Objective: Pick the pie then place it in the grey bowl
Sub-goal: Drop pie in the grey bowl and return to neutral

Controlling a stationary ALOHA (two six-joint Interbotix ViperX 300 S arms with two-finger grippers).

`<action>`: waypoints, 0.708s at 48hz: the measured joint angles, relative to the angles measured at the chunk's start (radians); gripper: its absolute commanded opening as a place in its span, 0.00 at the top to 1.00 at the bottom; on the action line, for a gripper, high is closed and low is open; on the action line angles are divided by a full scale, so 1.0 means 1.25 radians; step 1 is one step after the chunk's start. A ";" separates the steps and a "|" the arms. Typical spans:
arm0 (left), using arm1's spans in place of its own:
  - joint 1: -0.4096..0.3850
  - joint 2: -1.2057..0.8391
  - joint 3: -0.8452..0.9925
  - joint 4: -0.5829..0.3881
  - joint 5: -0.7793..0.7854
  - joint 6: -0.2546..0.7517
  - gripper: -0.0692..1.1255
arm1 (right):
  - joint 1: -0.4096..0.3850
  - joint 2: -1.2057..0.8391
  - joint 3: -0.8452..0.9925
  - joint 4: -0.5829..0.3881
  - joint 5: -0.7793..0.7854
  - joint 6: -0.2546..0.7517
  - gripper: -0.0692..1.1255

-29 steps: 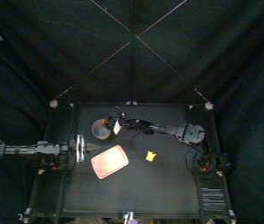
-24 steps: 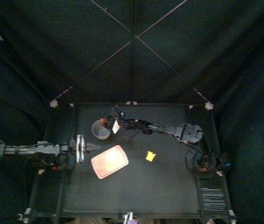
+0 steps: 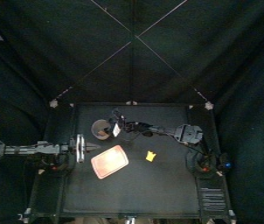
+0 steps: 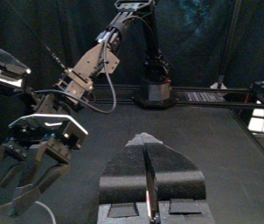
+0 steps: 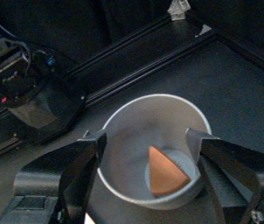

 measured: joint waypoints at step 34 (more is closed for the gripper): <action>0.022 -0.001 0.001 0.001 0.002 0.001 0.92 | 0.082 -0.474 0.526 -0.103 0.001 -0.005 0.13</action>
